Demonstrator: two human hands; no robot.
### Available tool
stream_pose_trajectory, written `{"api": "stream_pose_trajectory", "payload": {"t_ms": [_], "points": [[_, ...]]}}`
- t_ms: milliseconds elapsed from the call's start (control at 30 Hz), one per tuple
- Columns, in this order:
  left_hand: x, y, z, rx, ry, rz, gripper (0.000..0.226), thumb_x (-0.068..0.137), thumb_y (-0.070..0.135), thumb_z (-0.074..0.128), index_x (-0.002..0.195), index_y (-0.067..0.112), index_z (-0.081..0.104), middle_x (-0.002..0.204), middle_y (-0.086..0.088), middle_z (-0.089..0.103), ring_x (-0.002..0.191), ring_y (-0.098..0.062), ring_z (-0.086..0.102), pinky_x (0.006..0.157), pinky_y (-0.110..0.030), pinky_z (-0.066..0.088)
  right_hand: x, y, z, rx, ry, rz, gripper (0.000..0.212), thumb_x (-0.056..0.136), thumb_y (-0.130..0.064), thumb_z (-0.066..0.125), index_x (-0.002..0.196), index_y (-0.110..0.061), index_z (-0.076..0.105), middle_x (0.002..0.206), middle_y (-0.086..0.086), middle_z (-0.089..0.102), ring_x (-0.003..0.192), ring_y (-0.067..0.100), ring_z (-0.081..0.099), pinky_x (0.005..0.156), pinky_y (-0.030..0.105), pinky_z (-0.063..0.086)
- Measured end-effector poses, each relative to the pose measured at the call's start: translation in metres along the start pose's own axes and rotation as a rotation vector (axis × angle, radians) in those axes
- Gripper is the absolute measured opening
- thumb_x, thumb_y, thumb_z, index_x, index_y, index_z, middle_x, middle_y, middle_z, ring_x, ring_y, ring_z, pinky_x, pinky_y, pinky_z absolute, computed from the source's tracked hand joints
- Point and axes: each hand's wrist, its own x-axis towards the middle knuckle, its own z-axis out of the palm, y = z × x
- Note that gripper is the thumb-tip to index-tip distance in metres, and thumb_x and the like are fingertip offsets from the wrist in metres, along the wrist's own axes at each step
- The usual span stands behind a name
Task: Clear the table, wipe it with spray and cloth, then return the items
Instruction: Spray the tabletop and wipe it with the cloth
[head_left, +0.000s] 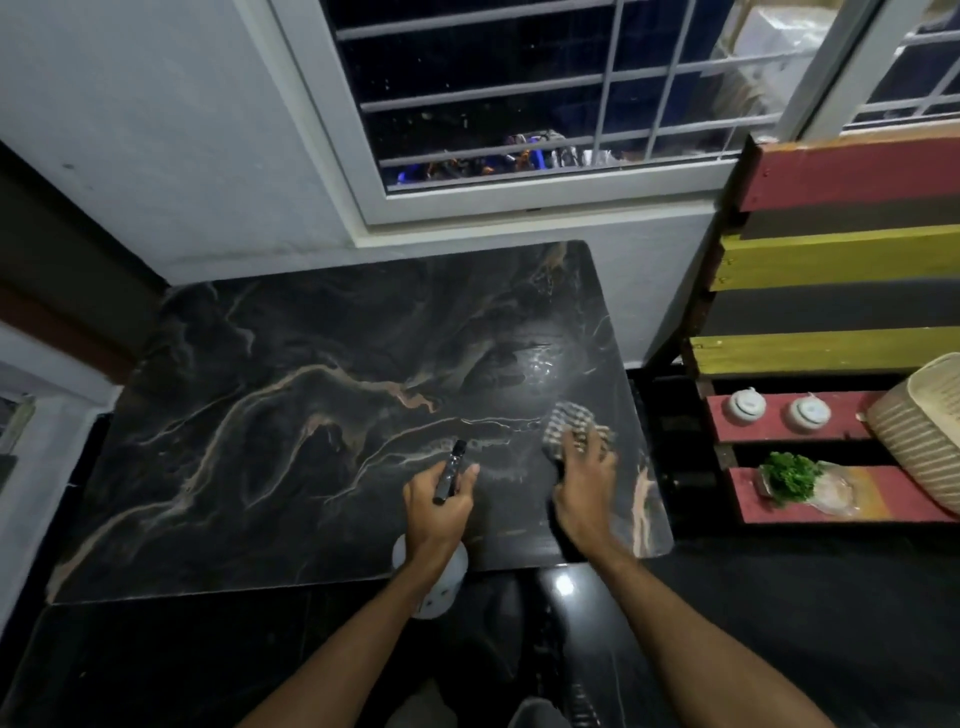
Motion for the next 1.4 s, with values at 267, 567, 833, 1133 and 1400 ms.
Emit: {"api": "stream_pose_trajectory", "payload": {"t_ms": [267, 567, 833, 1133, 1400], "points": [[0.066, -0.027, -0.063, -0.045, 0.096, -0.100, 0.033, 0.090, 0.030, 0.076, 0.068, 0.007, 0.064, 0.066, -0.012, 0.064, 0.065, -0.018, 0.061, 0.066, -0.030, 0.051, 0.049, -0.056, 0.029, 0.032, 0.044, 0.057, 0.083, 0.066, 0.001, 0.058, 0.146, -0.016, 0.041, 0.155, 0.017, 0.023, 0.114, 0.040, 0.036, 0.101, 0.051, 0.040], [0.143, -0.057, -0.150, -0.040, 0.171, -0.068, 0.049, 0.089, 0.018, 0.076, 0.051, 0.021, 0.045, 0.047, 0.009, 0.048, 0.048, -0.013, 0.049, 0.061, -0.036, 0.047, 0.072, -0.192, 0.105, 0.054, -0.018, -0.039, 0.086, 0.070, 0.002, 0.054, 0.151, -0.016, 0.032, 0.158, 0.018, 0.015, 0.124, 0.041, 0.029, 0.108, 0.050, 0.035], [0.207, -0.094, -0.217, -0.116, 0.218, -0.071, 0.025, 0.085, 0.021, 0.077, 0.065, 0.016, 0.062, 0.061, 0.000, 0.065, 0.065, -0.025, 0.066, 0.071, -0.049, 0.057, 0.098, -0.311, 0.170, -0.085, -0.262, -0.765, 0.076, 0.076, -0.007, 0.051, 0.148, -0.027, 0.039, 0.155, 0.010, 0.030, 0.114, 0.035, 0.041, 0.095, 0.045, 0.043], [0.245, -0.085, -0.243, -0.102, 0.268, -0.065, 0.029, 0.086, 0.018, 0.079, 0.062, 0.023, 0.062, 0.061, 0.004, 0.068, 0.064, -0.016, 0.067, 0.072, -0.042, 0.058, 0.149, -0.352, 0.184, -0.159, -0.260, -0.801, 0.071, 0.075, -0.014, 0.054, 0.144, -0.027, 0.044, 0.155, 0.010, 0.033, 0.110, 0.034, 0.044, 0.096, 0.044, 0.041], [0.246, -0.051, -0.185, -0.123, 0.113, 0.006, 0.025, 0.088, 0.022, 0.078, 0.067, 0.019, 0.064, 0.063, 0.002, 0.067, 0.064, -0.018, 0.067, 0.067, -0.043, 0.059, 0.141, -0.234, 0.109, -0.106, -0.013, -0.237, 0.081, 0.069, -0.006, 0.052, 0.149, -0.020, 0.040, 0.156, 0.018, 0.028, 0.110, 0.041, 0.042, 0.098, 0.049, 0.041]]}}
